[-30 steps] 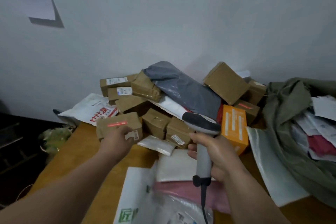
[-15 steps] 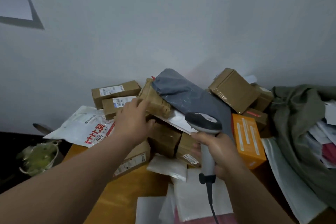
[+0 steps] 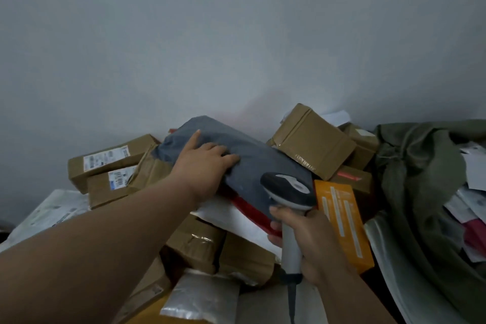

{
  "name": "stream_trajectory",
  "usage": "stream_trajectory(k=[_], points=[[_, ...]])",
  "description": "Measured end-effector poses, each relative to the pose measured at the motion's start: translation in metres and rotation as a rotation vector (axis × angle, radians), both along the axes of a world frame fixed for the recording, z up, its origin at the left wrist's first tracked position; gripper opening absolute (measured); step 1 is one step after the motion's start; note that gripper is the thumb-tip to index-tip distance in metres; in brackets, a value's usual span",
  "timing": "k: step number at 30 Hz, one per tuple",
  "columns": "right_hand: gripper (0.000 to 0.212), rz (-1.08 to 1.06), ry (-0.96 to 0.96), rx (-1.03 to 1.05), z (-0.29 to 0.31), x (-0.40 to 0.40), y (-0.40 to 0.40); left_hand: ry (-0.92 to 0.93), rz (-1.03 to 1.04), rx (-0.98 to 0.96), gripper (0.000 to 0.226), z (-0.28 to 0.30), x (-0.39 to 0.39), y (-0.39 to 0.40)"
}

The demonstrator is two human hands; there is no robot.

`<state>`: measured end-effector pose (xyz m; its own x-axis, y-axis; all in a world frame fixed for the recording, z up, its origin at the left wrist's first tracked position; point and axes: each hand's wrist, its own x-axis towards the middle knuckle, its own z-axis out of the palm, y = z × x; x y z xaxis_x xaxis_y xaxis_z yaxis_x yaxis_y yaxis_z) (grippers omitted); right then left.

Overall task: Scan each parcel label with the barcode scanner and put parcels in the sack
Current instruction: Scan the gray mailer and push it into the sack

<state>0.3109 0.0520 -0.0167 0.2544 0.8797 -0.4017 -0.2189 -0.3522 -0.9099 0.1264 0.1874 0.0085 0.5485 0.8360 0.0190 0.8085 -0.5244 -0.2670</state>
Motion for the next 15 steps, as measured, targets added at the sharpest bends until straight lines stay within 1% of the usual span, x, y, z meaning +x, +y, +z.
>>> stream_trajectory(k=[3, 5, 7, 10, 13, 15], points=[[0.02, -0.019, -0.006, 0.069, 0.008, 0.01, 0.003, -0.161, 0.077, 0.019, 0.045, 0.035, 0.003, 0.021], [0.015, -0.038, -0.007, 0.162, 0.019, 0.015, 0.003, -0.278, 0.175, 0.053, 0.034, 0.066, -0.001, 0.03], [0.012, -0.086, -0.036, 0.245, 0.033, 0.018, 0.001, -0.439, 0.284, 0.091, 0.024, 0.098, -0.014, 0.034], [0.008, -0.128, -0.025, 0.255, 0.051, 0.013, -0.008, -0.799, 0.404, 0.085, 0.029, 0.138, -0.043, 0.026], [0.021, -0.164, -0.037, 0.213, 0.066, -0.003, -0.025, -1.176, 0.475, 0.027, 0.029, 0.154, -0.075, 0.001], [0.026, -0.159, -0.108, 0.217, 0.075, -0.019, -0.039, -1.487, 0.527, -0.096, 0.028, 0.153, -0.095, -0.024]])
